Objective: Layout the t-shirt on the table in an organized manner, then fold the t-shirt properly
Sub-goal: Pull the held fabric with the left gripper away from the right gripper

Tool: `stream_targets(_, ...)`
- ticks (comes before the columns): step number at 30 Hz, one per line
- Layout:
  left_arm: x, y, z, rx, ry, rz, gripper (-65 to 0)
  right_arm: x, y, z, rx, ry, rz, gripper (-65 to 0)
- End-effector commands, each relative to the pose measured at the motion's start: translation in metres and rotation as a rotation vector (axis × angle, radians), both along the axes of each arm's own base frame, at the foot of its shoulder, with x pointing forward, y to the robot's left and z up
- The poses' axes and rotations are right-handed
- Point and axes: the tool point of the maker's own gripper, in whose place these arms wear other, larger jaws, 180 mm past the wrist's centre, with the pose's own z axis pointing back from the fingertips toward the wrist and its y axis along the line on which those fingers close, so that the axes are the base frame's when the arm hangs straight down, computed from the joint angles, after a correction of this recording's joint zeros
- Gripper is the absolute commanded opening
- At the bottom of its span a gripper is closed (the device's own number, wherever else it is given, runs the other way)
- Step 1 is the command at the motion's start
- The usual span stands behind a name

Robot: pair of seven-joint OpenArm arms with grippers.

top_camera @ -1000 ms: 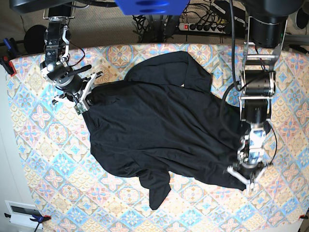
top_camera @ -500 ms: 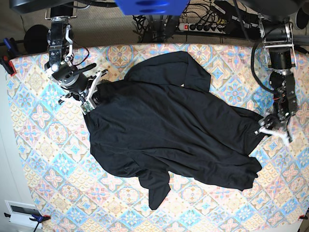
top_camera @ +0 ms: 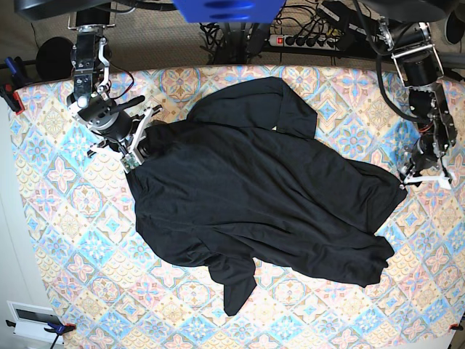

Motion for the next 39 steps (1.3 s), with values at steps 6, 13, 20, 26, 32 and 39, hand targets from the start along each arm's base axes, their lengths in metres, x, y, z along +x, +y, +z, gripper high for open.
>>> stream_targets(6, 0.015, -0.028, -0.005, 0.011, -0.003, -0.035, -39.1, 0.008, -0.001, 0.013, 0.004, -0.049, 0.002, -65.0)
stream_targets(13, 0.016, -0.062, -0.023, -0.009, 0.031, -0.074, -41.5, 0.008, 0.000, 0.013, 0.005, -0.049, 0.002, -65.0)
stream_targets(20, 0.022, -0.085, -0.009, -0.028, 0.002, -0.255, -65.0, 0.009, -0.003, 0.014, 0.003, -0.051, -0.005, -65.0)
stream_targets(26, 0.002, -0.062, 0.037, 0.078, -0.077, -0.260, -65.0, 0.010, -0.013, 0.014, -0.003, -0.054, -0.034, -65.0)
stream_targets(32, -0.041, -0.052, 0.067, 0.094, -0.156, -0.230, -65.0, 0.013, -0.042, 0.021, -0.022, -0.074, -0.112, -65.0)
stream_targets(39, -0.090, -0.040, 0.059, 0.102, -0.101, -0.189, -65.0, 0.010, -0.076, 0.025, -0.059, -0.062, -0.205, -65.0)
